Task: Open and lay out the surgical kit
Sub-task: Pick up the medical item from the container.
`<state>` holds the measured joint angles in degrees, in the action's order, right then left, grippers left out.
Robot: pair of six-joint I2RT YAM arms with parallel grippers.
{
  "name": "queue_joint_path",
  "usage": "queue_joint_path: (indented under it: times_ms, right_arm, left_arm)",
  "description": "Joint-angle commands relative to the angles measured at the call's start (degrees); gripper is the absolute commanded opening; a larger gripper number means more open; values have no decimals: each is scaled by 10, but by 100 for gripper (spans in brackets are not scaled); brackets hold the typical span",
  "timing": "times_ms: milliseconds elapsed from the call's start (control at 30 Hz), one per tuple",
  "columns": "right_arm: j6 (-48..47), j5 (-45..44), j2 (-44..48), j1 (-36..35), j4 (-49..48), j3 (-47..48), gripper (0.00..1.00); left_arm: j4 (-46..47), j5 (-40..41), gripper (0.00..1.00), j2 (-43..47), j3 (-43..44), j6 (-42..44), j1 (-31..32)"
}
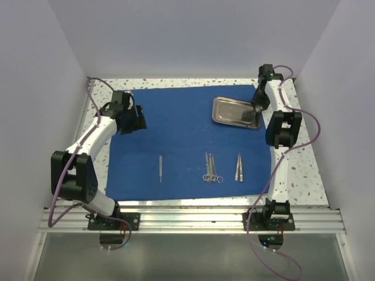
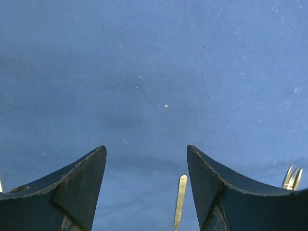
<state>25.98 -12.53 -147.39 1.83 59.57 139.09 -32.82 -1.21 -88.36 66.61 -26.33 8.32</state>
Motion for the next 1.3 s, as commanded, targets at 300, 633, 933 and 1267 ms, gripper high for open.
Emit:
queue_joint_path:
  times_ms: [300,633,933,1267]
  right_arm:
    - [35,13,48,-14,-35,-60,43]
    - [33,16,69,-29,-10,-30,43]
    - [33,18,69,-38,-9,-36,44]
    - [22,-14,67,-37,-5,-37,45]
  left_arm:
    - [-14,0,71,-26,38,58,0]
    - [10,-18,71,-18,15,55,-2]
    - [8,-19,71,-20,19,56,-4]
    - [0,-12,71,-22,23,58,-4]
